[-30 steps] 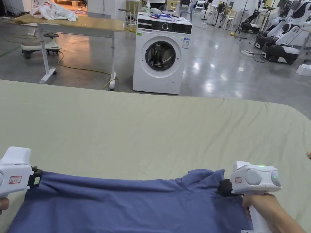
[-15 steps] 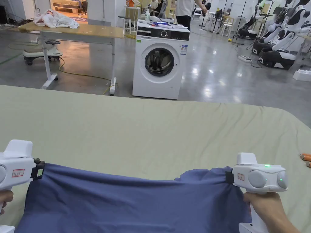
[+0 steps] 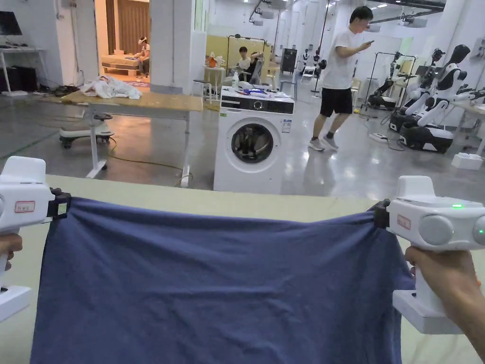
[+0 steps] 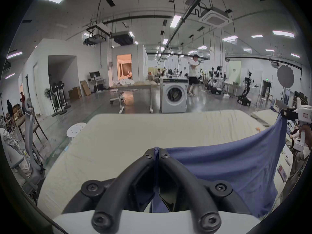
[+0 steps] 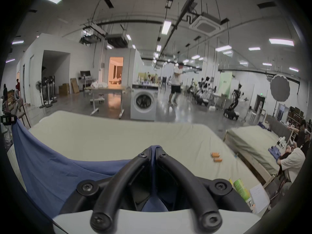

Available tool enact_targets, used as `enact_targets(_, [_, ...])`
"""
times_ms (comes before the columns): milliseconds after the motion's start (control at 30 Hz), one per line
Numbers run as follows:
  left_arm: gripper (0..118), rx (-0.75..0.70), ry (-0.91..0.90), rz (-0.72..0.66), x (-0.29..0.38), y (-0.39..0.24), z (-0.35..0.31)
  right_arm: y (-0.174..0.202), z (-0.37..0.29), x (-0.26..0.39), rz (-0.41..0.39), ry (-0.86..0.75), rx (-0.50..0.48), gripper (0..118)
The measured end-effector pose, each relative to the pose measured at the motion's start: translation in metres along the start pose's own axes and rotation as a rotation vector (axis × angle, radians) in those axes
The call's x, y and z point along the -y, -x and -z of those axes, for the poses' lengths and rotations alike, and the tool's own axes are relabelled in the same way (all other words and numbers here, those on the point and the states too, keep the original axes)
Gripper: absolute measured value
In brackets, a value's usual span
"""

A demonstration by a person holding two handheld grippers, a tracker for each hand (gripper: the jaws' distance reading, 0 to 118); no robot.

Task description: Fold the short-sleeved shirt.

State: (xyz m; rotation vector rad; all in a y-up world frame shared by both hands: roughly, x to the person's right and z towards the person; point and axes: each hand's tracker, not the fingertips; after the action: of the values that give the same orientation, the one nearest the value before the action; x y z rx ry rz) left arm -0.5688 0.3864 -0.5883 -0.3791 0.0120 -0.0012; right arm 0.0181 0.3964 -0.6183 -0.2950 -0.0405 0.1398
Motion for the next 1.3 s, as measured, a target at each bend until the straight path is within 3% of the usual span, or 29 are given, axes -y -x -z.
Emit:
enact_targets(333, [0, -0.017, -0.128, 0.005, -0.094, 0.011, -0.039, 0.002, -0.049, -0.106, -0.014, -0.174, 0.05, 2])
enact_targets(800, [0, -0.064, -0.249, 0.033, -0.213, -0.003, -0.018, -0.017, -0.013, -0.224, -0.049, -0.299, 0.137, 2])
enact_targets(1067, [0, -0.096, -0.249, 0.062, -0.224, -0.01, 0.007, -0.019, 0.016, -0.235, -0.061, -0.311, 0.144, 2])
enact_targets(1300, [0, -0.103, -0.196, 0.077, -0.18, -0.013, 0.031, -0.014, 0.032, -0.191, -0.068, -0.263, 0.12, 2])
